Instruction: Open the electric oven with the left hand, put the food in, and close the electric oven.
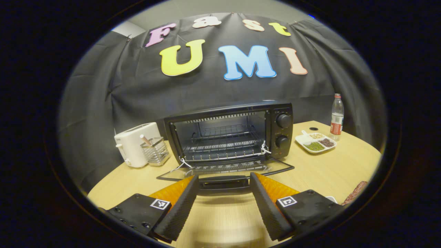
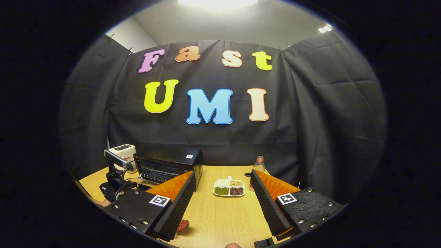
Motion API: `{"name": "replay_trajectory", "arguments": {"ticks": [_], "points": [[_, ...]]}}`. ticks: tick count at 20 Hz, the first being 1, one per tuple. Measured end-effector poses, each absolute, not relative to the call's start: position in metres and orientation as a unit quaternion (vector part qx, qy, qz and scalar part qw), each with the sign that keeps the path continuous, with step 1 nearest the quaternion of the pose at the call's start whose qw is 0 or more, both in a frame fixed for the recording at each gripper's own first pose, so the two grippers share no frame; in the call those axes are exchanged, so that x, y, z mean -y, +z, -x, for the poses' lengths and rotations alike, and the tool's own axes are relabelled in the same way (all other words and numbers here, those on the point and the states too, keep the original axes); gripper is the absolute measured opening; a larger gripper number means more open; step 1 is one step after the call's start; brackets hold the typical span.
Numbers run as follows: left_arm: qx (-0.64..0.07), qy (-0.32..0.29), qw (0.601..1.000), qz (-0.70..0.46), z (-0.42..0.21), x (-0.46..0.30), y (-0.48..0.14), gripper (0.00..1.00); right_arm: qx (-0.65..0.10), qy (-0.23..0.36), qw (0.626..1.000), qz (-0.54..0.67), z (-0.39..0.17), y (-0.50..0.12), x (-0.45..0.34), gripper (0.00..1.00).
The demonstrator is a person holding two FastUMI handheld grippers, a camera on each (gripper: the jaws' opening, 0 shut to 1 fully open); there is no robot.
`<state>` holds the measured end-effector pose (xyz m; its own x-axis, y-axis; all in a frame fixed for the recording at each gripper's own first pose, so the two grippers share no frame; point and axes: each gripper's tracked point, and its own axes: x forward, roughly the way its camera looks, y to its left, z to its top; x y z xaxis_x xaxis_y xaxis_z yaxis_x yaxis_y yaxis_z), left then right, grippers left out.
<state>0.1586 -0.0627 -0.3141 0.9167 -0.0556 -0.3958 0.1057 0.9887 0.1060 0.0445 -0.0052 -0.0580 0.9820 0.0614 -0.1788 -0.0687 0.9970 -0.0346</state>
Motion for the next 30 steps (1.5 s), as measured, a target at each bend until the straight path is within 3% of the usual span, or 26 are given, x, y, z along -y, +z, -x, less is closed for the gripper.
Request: {"name": "replay_trajectory", "arguments": {"ticks": [2,3,4,9,14,18,23,25,28,30], "points": [[-0.187,-0.036,0.98,-0.06,-0.148,0.06,-0.296,1.0,-0.101,0.035,0.994,0.019,-0.047,-0.068,0.008,0.97],[-0.18,-0.032,0.981,-0.06,-0.142,0.058,-0.285,0.91,-0.108,0.039,0.993,0.016,-0.047,-0.073,0.007,0.97],[-0.172,-0.028,0.983,-0.059,-0.138,0.056,-0.273,0.91,-0.115,0.044,0.992,0.012,-0.047,-0.079,0.006,0.97],[-0.118,-0.007,0.992,-0.047,-0.107,0.038,-0.192,1.0,-0.147,0.085,0.985,-0.019,-0.048,-0.104,-0.009,0.97],[-0.055,0.006,0.997,-0.048,-0.07,0.02,-0.108,0.97,-0.189,0.135,0.972,-0.042,-0.049,-0.136,-0.036,0.97],[-0.025,0.019,0.999,-0.031,-0.046,0.007,-0.063,1.0,-0.238,0.162,0.956,-0.055,-0.047,-0.17,-0.054,0.98],[0.003,0.04,0.998,-0.038,-0.02,-0.011,-0.026,1.0,-0.317,0.176,0.927,-0.099,-0.043,-0.22,-0.073,0.98],[0.002,0.049,0.998,-0.036,-0.015,-0.019,-0.023,0.9,-0.348,0.182,0.911,-0.125,-0.038,-0.237,-0.082,0.98],[-0.005,0.061,0.998,-0.021,-0.009,-0.029,-0.022,1.0,-0.391,0.183,0.886,-0.167,-0.029,-0.262,-0.09,0.98],[-0.005,0.07,0.997,-0.021,-0.008,-0.038,-0.02,1.0,-0.425,0.184,0.864,-0.198,-0.023,-0.277,-0.097,0.98]]}}
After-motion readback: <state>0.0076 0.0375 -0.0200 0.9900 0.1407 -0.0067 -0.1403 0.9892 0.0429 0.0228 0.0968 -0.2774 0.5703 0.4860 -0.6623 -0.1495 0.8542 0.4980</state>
